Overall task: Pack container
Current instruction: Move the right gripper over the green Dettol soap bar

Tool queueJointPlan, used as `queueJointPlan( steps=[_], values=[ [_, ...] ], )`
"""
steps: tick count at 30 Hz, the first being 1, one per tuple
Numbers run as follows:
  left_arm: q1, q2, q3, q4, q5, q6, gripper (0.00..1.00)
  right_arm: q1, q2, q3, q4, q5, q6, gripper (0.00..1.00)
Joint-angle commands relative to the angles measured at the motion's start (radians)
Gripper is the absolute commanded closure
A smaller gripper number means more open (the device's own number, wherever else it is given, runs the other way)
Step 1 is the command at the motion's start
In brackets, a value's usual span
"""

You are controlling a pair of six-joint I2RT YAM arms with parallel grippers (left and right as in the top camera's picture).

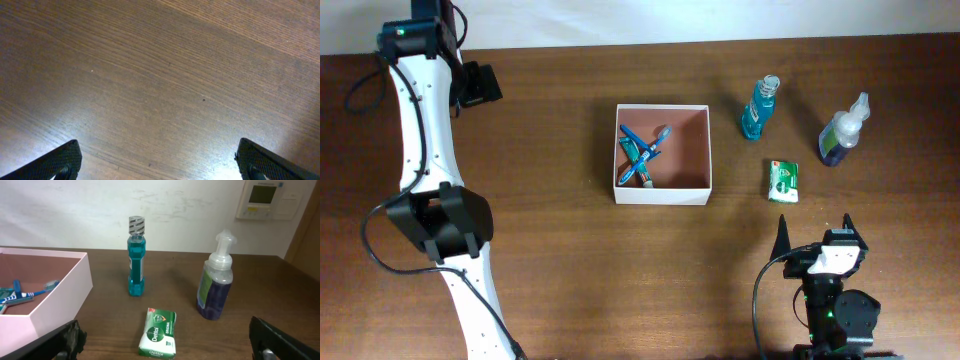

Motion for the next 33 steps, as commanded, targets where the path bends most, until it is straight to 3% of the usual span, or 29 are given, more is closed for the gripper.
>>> queueJointPlan(
  steps=[1,33],
  values=[
    [0.006,-0.018,-0.032,0.028,-0.015,0.005,0.01,0.005,-0.009,-0.005,-0.003,-0.013,-0.006,0.02],
    [0.005,-0.017,-0.106,0.073,-0.011,0.005,0.01,0.005,-0.009,-0.005,-0.003,-0.012,-0.007,0.02]
  ],
)
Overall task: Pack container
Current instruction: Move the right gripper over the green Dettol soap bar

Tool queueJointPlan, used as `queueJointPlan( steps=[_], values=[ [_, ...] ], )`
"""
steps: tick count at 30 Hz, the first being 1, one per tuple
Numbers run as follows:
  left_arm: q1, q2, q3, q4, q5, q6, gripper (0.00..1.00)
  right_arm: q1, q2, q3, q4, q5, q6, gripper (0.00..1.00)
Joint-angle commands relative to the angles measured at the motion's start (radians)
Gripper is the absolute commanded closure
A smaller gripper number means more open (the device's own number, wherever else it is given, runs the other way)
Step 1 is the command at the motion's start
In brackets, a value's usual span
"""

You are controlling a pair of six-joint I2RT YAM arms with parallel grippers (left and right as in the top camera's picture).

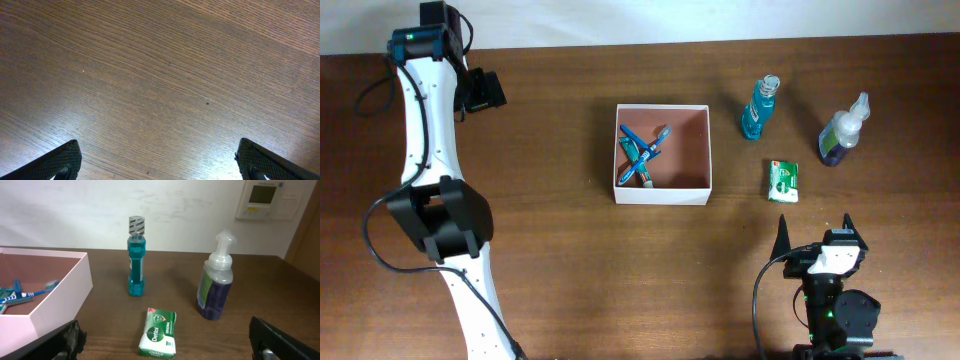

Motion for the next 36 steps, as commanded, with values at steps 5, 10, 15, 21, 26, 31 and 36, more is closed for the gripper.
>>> queueJointPlan(
  steps=[5,10,15,21,26,31,36],
  values=[
    [0.005,-0.017,-0.006,0.003,-0.011,0.005,0.01,0.005,-0.009,-0.005,-0.003,-0.013,-0.006,0.02],
    [0.004,-0.017,-0.006,0.003,-0.011,0.005,0.01,0.005,-0.009,-0.005,-0.003,-0.013,-0.006,0.02],
    [0.005,-0.017,-0.006,0.003,-0.011,0.005,0.01,0.005,-0.009,-0.005,0.054,-0.085,-0.006,0.02],
    [0.004,-0.017,-0.006,0.003,-0.011,0.005,0.01,0.005,-0.009,-0.005,0.079,-0.259,-0.006,0.02],
    [0.005,-0.017,-0.006,0.003,-0.011,0.005,0.01,0.005,-0.009,-0.005,0.281,-0.484,-0.006,0.02],
    [0.004,-0.017,-0.006,0.003,-0.011,0.005,0.01,0.005,-0.009,0.008,0.448,-0.491,0.006,0.02],
    [0.005,-0.017,-0.006,0.003,-0.011,0.005,0.01,0.005,-0.002,0.1,0.419,-0.476,0.005,0.02]
  ],
)
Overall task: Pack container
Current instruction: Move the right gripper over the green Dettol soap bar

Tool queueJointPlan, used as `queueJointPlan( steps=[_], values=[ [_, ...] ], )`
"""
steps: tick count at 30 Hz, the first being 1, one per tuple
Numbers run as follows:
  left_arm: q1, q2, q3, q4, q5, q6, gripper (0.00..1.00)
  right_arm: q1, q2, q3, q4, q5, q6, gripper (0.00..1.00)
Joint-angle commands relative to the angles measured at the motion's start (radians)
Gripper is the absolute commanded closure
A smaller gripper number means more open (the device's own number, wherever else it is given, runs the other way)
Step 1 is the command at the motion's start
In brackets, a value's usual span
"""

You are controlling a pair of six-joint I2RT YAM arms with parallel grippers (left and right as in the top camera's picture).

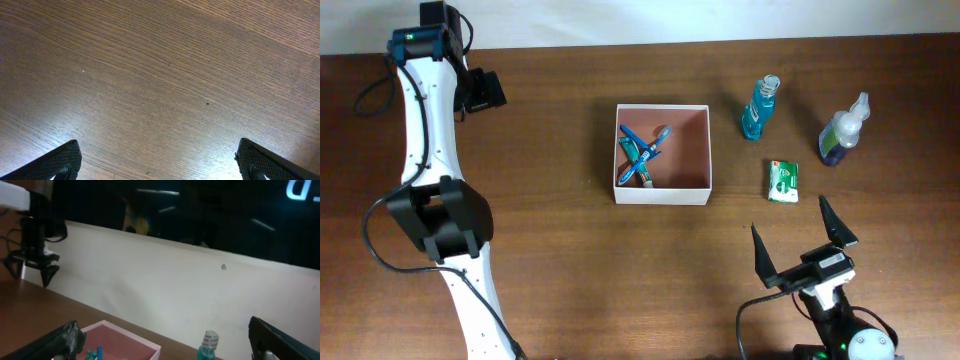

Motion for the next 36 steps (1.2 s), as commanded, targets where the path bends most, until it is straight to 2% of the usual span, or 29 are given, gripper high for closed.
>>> queueJointPlan(
  steps=[1,5,9,13,14,20,26,32,36],
  values=[
    [0.005,-0.017,-0.006,0.002,-0.011,0.005,0.01,0.005,0.005,0.108,-0.045,-0.004,0.004,0.02],
    [0.004,-0.017,-0.006,0.002,-0.011,0.005,0.01,0.005,0.066,0.265,-0.249,0.069,0.003,0.02],
    [0.005,-0.017,-0.006,0.002,-0.011,0.005,0.01,0.005,0.22,0.475,-0.472,0.137,-0.009,0.02],
    [0.004,-0.017,-0.006,0.002,-0.011,0.005,0.01,0.005,0.444,0.715,-0.673,0.169,-0.012,0.02],
    [0.004,-0.017,-0.006,0.002,-0.011,0.005,0.01,0.005,0.558,0.832,-0.775,0.182,-0.012,0.02],
    [0.004,-0.017,-0.006,0.002,-0.011,0.005,0.01,0.005,0.916,1.192,-1.128,0.238,-0.012,0.02],
    [0.005,-0.017,-0.006,0.002,-0.011,0.005,0.01,0.005,1.172,1.331,-1.193,0.24,-0.012,0.02],
    [0.004,-0.017,-0.006,0.002,-0.011,0.005,0.01,0.005,1.36,1.348,-1.361,0.397,-0.003,0.02],
    [0.004,-0.017,-0.006,0.002,-0.011,0.005,0.01,0.005,1.463,1.348,-1.437,0.414,0.004,0.02]
  ],
)
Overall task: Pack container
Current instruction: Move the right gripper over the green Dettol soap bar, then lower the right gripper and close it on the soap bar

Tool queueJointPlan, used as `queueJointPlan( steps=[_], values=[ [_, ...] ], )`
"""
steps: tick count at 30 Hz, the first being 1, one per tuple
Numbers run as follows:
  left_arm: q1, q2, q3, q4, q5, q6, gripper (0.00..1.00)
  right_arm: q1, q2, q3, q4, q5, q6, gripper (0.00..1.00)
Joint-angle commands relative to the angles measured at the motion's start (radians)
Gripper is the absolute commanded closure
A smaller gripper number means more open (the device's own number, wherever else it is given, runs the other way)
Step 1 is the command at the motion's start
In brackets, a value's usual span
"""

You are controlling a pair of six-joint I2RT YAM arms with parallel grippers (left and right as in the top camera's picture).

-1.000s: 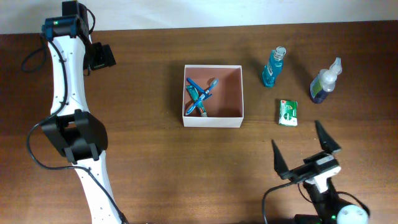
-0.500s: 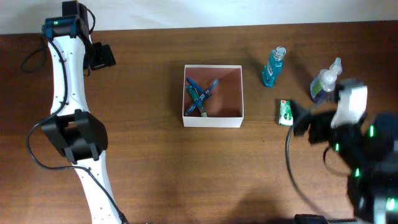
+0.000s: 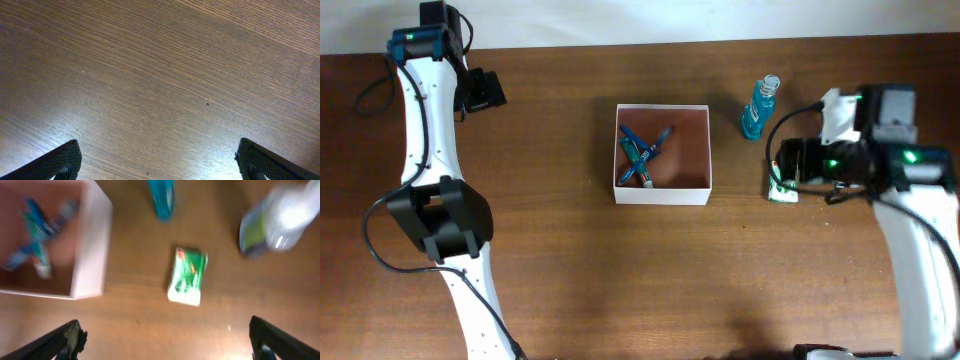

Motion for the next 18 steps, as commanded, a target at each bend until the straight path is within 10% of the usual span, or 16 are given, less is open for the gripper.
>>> queueJointPlan(
  steps=[1,18],
  values=[
    [0.005,-0.017,-0.005,0.0,-0.011,0.005,0.01,0.005,0.078,0.015,-0.031,0.061,0.013,0.02],
    [0.005,-0.017,-0.005,0.0,-0.011,0.005,0.01,0.005,0.269,0.014,0.098,0.057,0.015,0.02]
  ],
)
